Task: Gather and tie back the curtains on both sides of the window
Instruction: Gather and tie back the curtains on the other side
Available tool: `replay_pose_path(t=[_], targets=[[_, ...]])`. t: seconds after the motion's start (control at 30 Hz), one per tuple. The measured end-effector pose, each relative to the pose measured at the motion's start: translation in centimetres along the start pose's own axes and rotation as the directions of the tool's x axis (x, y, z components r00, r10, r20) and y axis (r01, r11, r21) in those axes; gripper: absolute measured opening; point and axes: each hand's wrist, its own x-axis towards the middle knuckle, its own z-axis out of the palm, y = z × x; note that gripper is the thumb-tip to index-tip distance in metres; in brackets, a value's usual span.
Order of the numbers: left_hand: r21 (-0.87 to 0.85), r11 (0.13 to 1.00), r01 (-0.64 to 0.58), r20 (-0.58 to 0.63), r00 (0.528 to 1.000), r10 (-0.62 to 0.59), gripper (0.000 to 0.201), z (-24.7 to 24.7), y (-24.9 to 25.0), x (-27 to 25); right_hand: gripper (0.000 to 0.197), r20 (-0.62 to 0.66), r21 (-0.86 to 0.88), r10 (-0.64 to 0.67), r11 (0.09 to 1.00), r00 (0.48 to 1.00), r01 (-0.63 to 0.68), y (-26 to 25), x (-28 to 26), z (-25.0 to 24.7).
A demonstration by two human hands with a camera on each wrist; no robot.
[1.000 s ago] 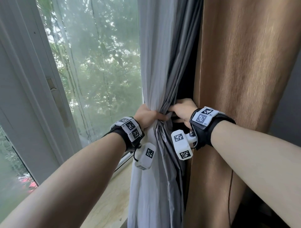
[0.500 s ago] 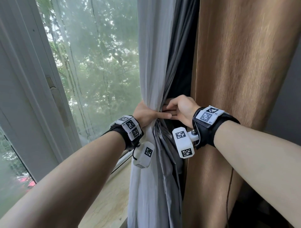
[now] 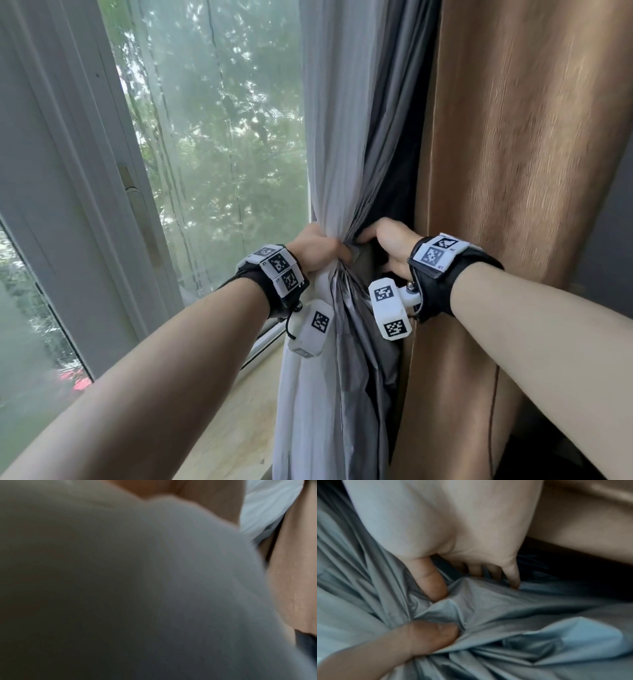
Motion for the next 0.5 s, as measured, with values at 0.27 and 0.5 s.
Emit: replay_pose_path(t=[0.27,0.5], targets=[[-0.034,0.999,-0.019,-0.058,0.998,0.017,0.039,-0.2,-0.4,0.5,0.024,0.007,-0.068,-0.099,0.993,0.995,0.100,0.4,1.0,0.0],[-0.080,0.996,-0.048,-0.113,0.993,0.039,0.038,-0.4,-0.8,1.1,0.012,-0.159,-0.008,-0.139,0.990,0.978,0.139,0.5,1.1,-0.9]])
